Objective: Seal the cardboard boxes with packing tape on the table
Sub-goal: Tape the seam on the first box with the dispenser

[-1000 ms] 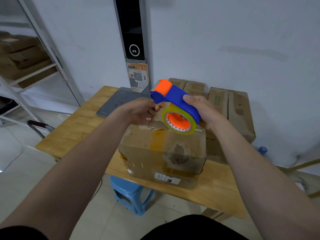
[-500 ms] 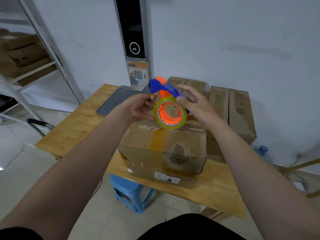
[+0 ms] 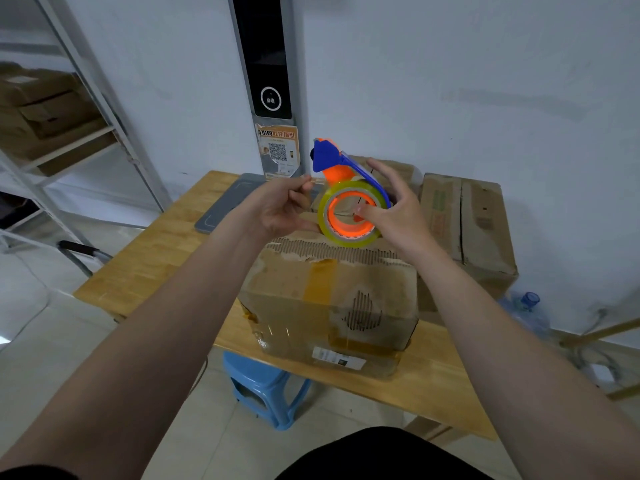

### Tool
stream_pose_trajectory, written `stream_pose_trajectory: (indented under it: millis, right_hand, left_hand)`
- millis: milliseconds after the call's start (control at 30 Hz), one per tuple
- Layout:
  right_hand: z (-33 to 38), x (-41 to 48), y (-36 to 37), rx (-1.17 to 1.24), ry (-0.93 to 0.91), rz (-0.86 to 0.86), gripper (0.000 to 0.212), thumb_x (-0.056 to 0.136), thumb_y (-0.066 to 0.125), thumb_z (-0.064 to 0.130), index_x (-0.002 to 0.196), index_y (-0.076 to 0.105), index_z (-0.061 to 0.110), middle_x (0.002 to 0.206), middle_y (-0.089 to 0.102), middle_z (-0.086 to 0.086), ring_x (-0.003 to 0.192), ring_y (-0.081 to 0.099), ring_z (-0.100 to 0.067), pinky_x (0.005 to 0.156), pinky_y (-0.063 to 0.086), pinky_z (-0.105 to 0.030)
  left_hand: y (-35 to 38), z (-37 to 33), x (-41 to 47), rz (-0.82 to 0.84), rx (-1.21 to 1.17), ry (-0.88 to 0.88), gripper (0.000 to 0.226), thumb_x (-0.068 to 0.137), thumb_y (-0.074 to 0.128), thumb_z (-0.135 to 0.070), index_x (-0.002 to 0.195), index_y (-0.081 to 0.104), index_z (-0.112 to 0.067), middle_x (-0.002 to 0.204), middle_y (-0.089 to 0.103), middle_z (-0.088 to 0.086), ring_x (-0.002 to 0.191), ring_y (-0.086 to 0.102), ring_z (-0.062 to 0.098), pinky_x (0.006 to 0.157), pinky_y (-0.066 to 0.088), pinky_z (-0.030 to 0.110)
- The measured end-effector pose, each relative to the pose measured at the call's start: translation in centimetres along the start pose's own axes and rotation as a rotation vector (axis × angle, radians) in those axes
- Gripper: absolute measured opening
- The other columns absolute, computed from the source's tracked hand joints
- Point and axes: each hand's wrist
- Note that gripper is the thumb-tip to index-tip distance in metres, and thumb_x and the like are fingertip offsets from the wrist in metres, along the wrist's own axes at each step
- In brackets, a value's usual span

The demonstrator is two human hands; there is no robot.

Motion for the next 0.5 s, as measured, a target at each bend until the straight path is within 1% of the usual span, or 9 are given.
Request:
stream_pose_trajectory:
  millis: [67,133,200,300,400,433,500]
  right_hand:
    - [0.1,-0.1,-0.1,-0.015,-0.018,0.04,0.072,0.082,0.078,0.004,0.141,0.052,0.036,0.116,0.063,0.02,0.1,0.066,0.0,0.074,0.06,-0.024]
    - [0.2,-0.1,-0.3,-0.039,-0.046,0.068,0.068,0.083,0.076,0.002,0.139,0.055,0.034,0.117,0.064,0.018,0.101,0.066,-0.002,0.076,0.06,-0.025]
    - [0.3,-0.2,-0.5,-0.041,-0.061,0.063,0.065,0.084,0.075,0.003,0.138,0.057,0.034,0.118,0.064,0.019,0.103,0.065,-0.002,0.08,0.061,-0.027]
    - [0.4,-0.4,-0.7,-0.012,-0.081,0.054,0.065,0.083,0.077,0.006,0.138,0.057,0.035,0.124,0.063,0.015,0.107,0.065,-0.005,0.08,0.06,-0.026]
    - [0.6,-0.6,-0.8,-0.043,-0.111,0.071,0.066,0.082,0.08,0.008,0.132,0.057,0.044,0.115,0.065,0.027,0.107,0.065,-0.005,0.083,0.06,-0.027]
    - [0.6,-0.7,-0.9,-0.044,-0.117,0.074,0.066,0.082,0.079,0.006,0.133,0.057,0.043,0.113,0.066,0.028,0.106,0.066,-0.005,0.083,0.06,-0.027]
    - [0.8,-0.7,-1.1,-0.047,-0.126,0.088,0.067,0.082,0.077,0.002,0.136,0.058,0.037,0.115,0.067,0.025,0.103,0.067,-0.005,0.084,0.058,-0.024]
  left_hand:
    - [-0.2,-0.4,-0.1,0.01,-0.029,-0.007,0.015,0.108,0.05,-0.02,0.098,0.059,-0.015,0.055,0.05,-0.012,0.041,0.043,0.001,0.101,0.039,0.076]
    - [-0.7,-0.9,-0.1,0.009,-0.06,-0.02,0.012,0.107,0.05,-0.021,0.103,0.06,-0.015,0.057,0.05,-0.011,0.043,0.046,0.0,0.101,0.037,0.078]
    - [-1.3,-1.3,-0.2,0.019,-0.079,-0.024,0.012,0.106,0.053,-0.021,0.098,0.06,-0.015,0.06,0.051,-0.011,0.043,0.047,0.0,0.1,0.038,0.079]
    - [-2.1,-1.6,-0.4,0.035,-0.086,-0.034,0.01,0.104,0.056,-0.018,0.095,0.061,-0.015,0.064,0.051,-0.01,0.044,0.048,0.0,0.099,0.04,0.079]
    - [-2.3,-1.7,-1.2,0.009,-0.03,-0.031,0.011,0.104,0.057,-0.017,0.094,0.062,-0.015,0.062,0.051,-0.01,0.047,0.047,0.001,0.097,0.044,0.076]
    - [-2.3,-1.8,-1.4,-0.002,-0.012,-0.026,0.011,0.104,0.056,-0.017,0.094,0.061,-0.016,0.06,0.052,-0.01,0.047,0.046,0.001,0.096,0.047,0.074]
    - [-2.4,-1.9,-1.6,-0.017,0.016,-0.02,0.009,0.104,0.057,-0.018,0.097,0.061,-0.015,0.059,0.052,-0.01,0.047,0.046,0.001,0.096,0.049,0.07]
Point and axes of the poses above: each hand's wrist, its own x-axis towards the middle knuckle, its own y-axis out of the palm, z = x × y
